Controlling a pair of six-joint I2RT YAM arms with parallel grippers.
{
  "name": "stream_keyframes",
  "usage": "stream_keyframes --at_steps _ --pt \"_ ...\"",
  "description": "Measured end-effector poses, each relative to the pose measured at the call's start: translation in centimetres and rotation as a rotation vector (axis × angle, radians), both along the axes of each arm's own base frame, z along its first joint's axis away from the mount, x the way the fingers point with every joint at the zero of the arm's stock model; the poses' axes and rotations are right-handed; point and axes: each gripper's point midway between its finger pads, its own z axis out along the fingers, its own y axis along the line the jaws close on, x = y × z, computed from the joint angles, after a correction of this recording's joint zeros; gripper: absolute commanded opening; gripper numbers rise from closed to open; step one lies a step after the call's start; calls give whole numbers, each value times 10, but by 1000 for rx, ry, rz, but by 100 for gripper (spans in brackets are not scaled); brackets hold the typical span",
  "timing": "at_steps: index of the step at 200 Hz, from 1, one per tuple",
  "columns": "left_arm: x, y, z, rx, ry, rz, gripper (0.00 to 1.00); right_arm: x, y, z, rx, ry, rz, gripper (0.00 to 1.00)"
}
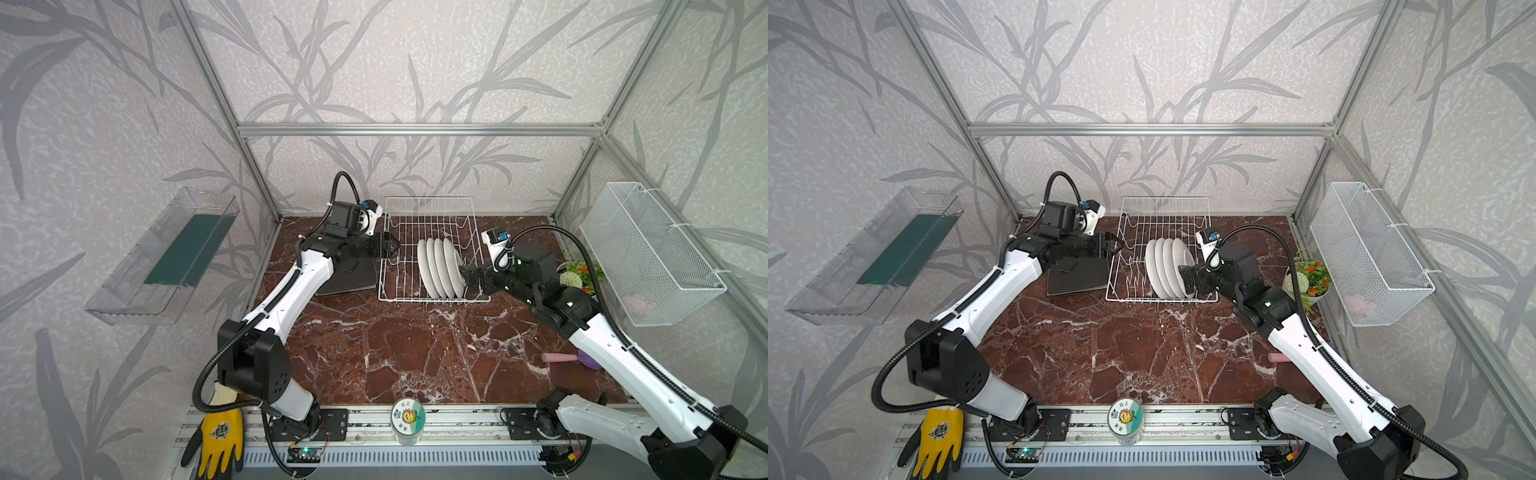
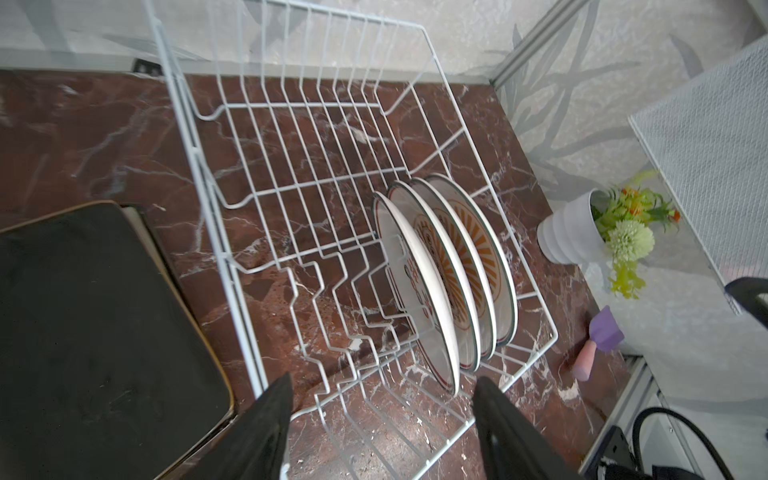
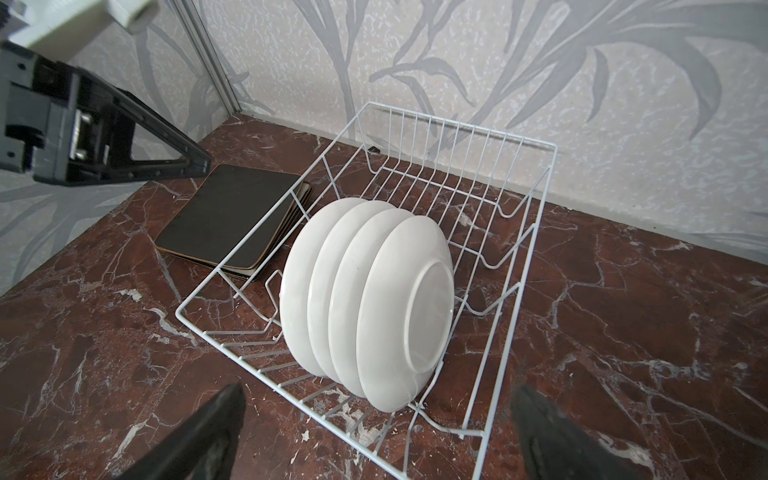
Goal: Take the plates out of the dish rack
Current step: 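Move the left gripper over the rack to the patterned plates' rims, then close the left gripper on the rim of the nearest patterned plate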
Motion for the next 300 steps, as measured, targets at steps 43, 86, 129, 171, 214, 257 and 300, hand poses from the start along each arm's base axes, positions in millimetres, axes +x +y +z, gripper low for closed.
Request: stream_keyframes --at_steps 43,86,129,171,214,257,300 --pt "-5 -39 -19 -19 77 -67 57 0 0 0 3 3 -1 99" --pt "-6 -67 -34 -27 136 -107 50 0 0 0 8 6 -5 99" --pt "-7 -80 -49 -21 185 -118 42 0 0 0 11 7 -7 99" --pt "-7 -80 -52 -22 202 -108 27 0 0 0 13 9 -9 99" --pt "-4 -81 -65 -18 234 -98 25 0 0 0 15 9 -10 99" --pt "-4 -82 -72 -20 257 -97 29 0 0 0 16 10 -11 99" --pt "-2 -87 -76 -41 271 -103 28 0 0 0 22 13 -14 99"
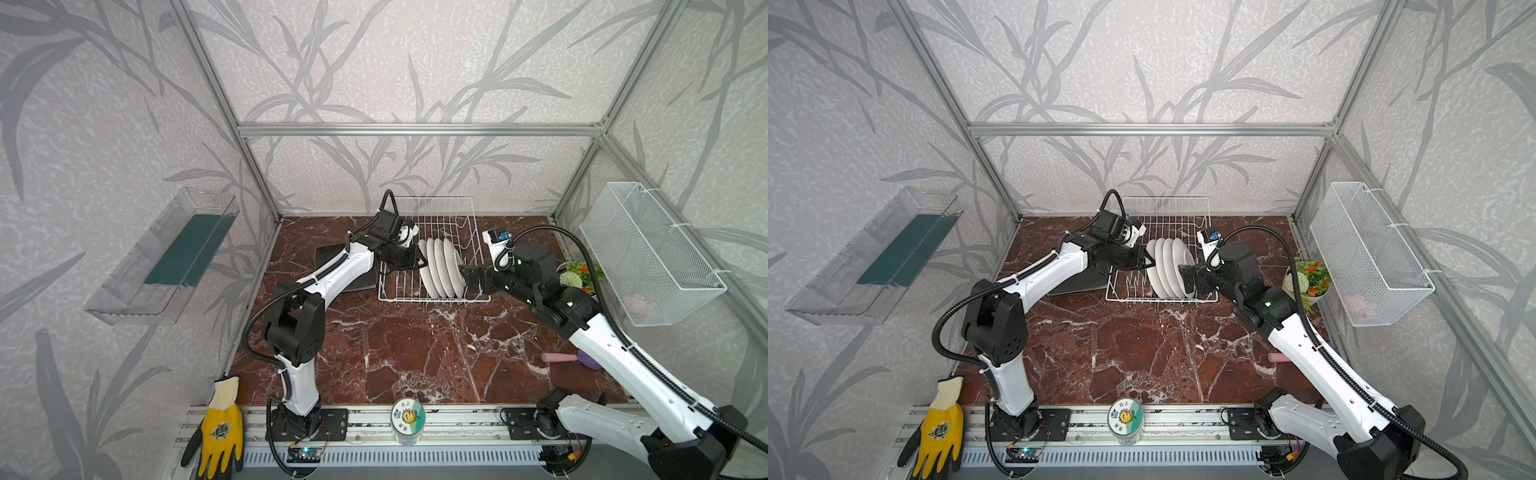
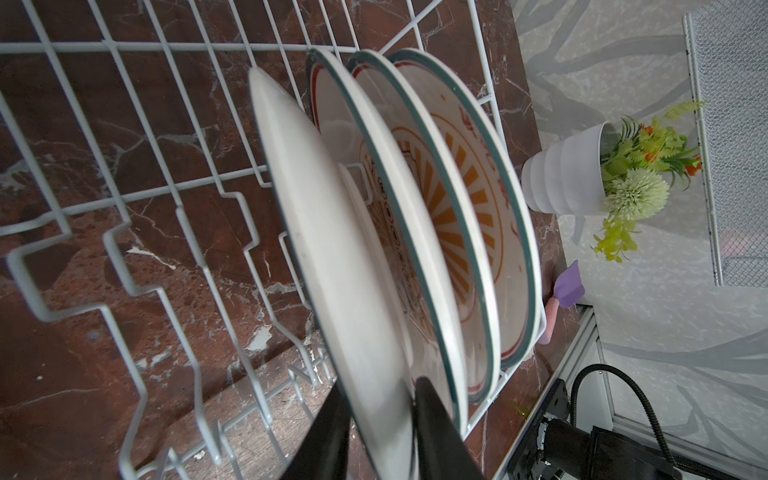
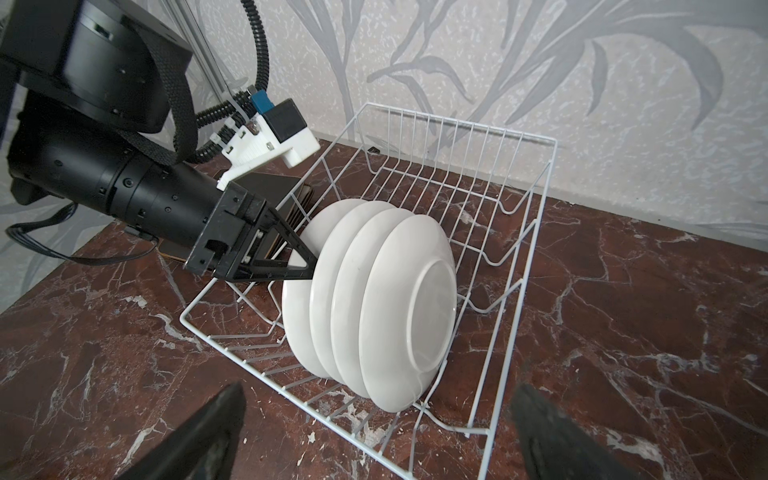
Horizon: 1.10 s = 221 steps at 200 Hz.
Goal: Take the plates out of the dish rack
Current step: 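Close the left gripper on the rim of the nearest patterned plate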
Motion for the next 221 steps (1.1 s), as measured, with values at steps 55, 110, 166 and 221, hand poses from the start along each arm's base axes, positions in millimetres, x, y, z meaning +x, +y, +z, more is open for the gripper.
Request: stream_keyframes --at_steps 55,110,166,221 --pt "0 -5 -2 -28 23 2 22 1 -1 0 -3 -1 -7 99" --pt "2 -8 2 -57 38 20 16 -1 -3 2 -1 -8 -11 99" --pt "-1 -15 6 -97 59 19 7 -5 -8 6 2 -26 -23 99" --pt "-1 -19 8 -113 55 15 0 -4 -8 5 1 -25 -23 99"
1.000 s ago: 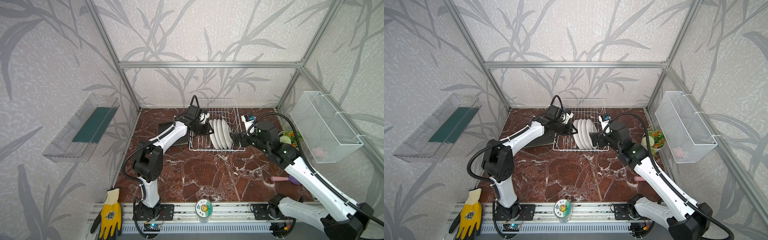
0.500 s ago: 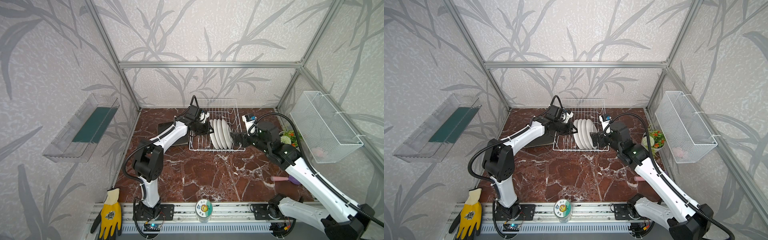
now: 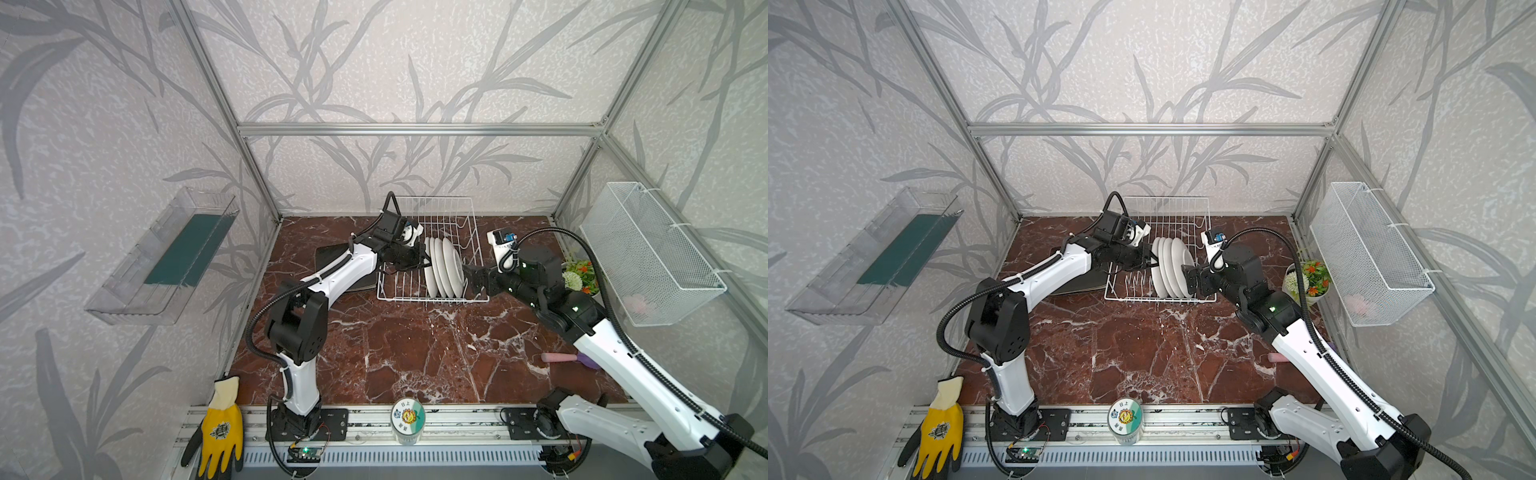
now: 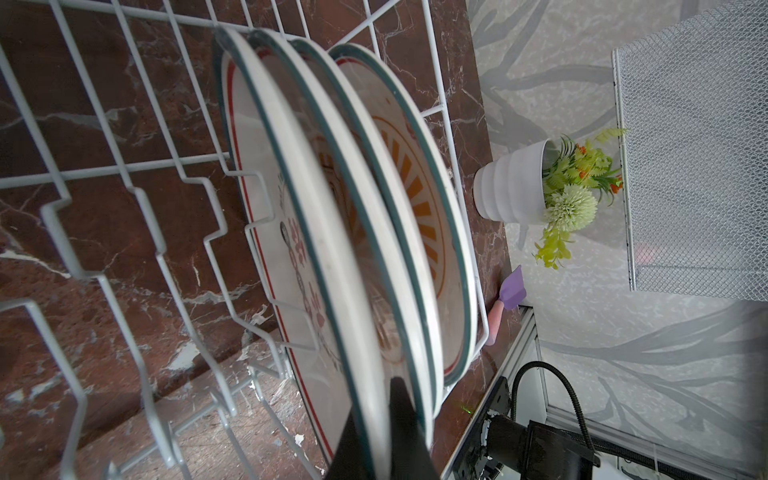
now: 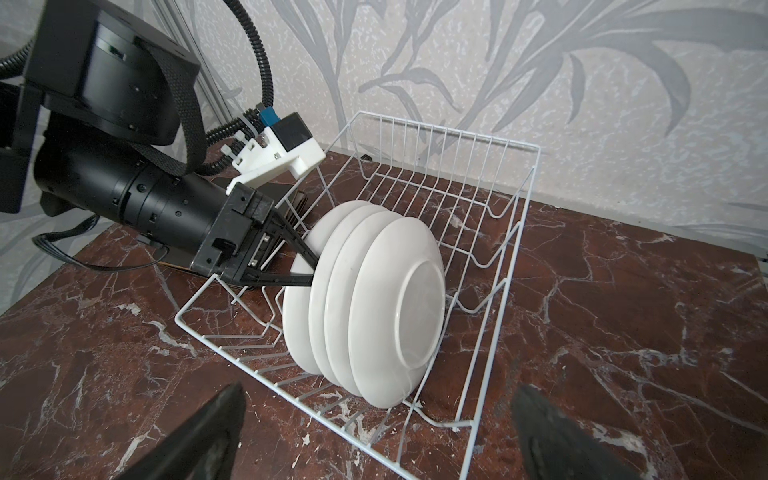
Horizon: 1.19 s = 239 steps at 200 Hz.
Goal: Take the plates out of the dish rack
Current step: 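Close the left gripper on the rim of the nearest patterned plate, then lift the patterned plate up out of the rack with the left gripper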
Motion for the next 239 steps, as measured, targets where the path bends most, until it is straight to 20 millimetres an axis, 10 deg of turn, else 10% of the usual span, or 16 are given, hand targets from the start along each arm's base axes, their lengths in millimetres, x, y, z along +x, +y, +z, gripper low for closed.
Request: stream_keyframes --at_steps 239 --pt "-11 2 21 -60 45 23 0 2 1 -3 -3 7 0 99"
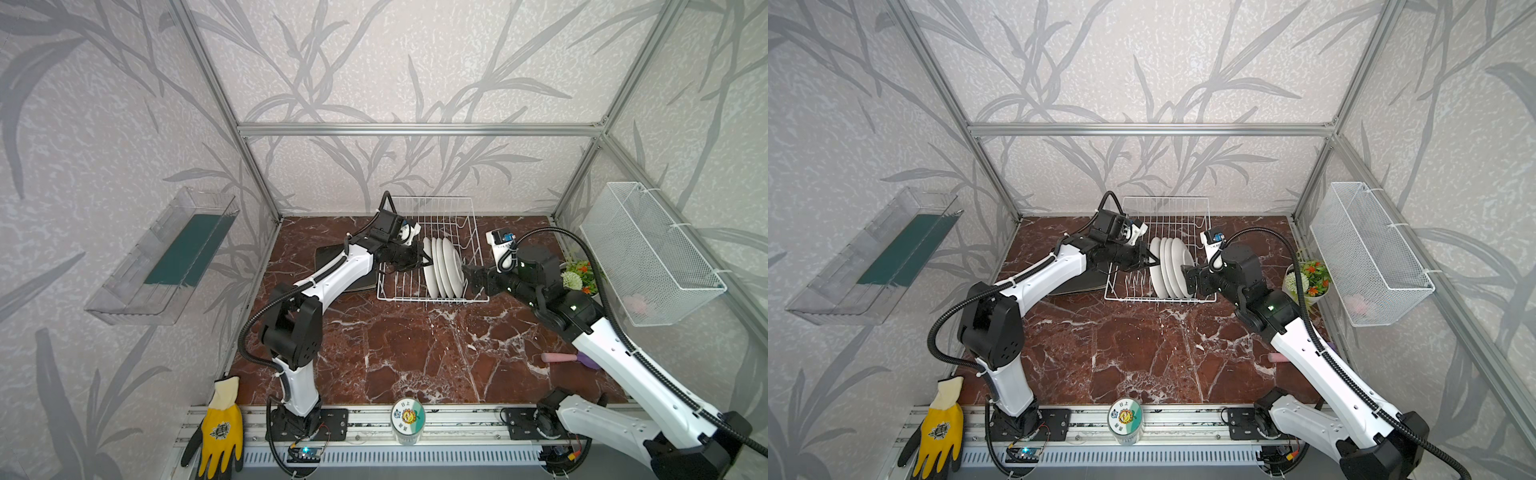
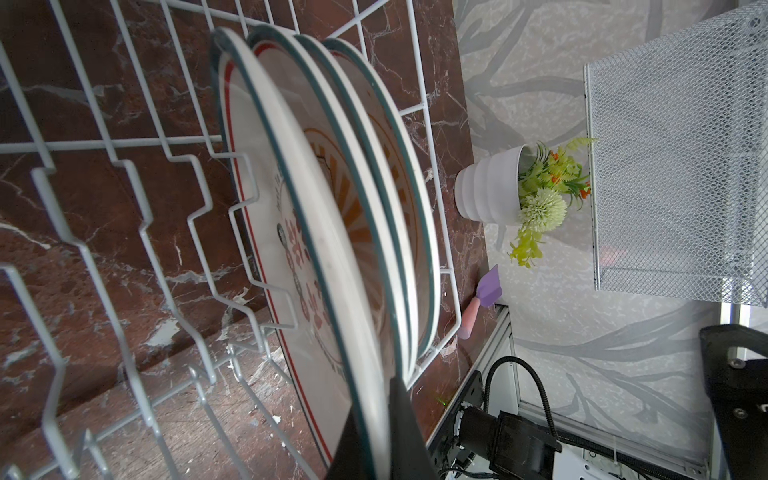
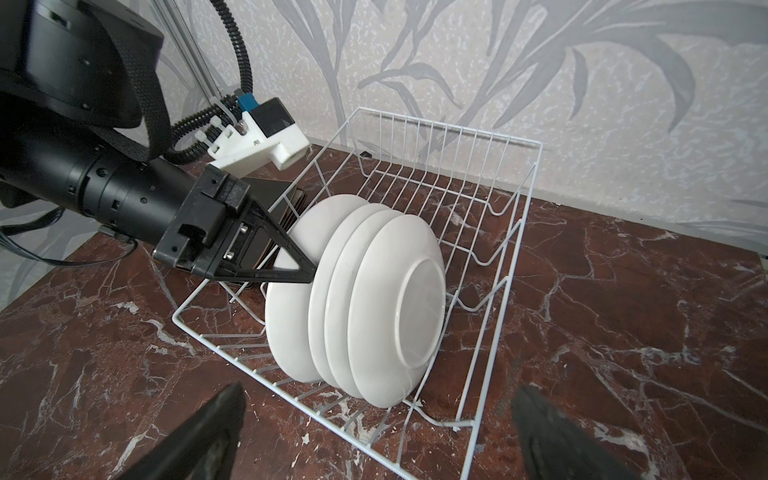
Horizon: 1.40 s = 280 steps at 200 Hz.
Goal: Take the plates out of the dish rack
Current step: 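Lift the patterned plate up out of the rack with the left gripper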
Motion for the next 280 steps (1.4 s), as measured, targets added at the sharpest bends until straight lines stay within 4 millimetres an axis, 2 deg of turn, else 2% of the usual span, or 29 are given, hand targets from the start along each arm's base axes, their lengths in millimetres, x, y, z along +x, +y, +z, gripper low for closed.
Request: stream_keyframes --at_steps 98,186,244,280 --pt "-3 7 38 -12 -66 31 0 0 0 0 14 5 -7 99" --pt "0 15 59 -14 -90 87 0 0 0 2 32 7 -14 99" --pt "5 34 75 12 -127 163 0 0 0 2 33 8 -15 99" --pt "8 39 75 28 -135 187 0 0 0 2 33 8 -15 99"
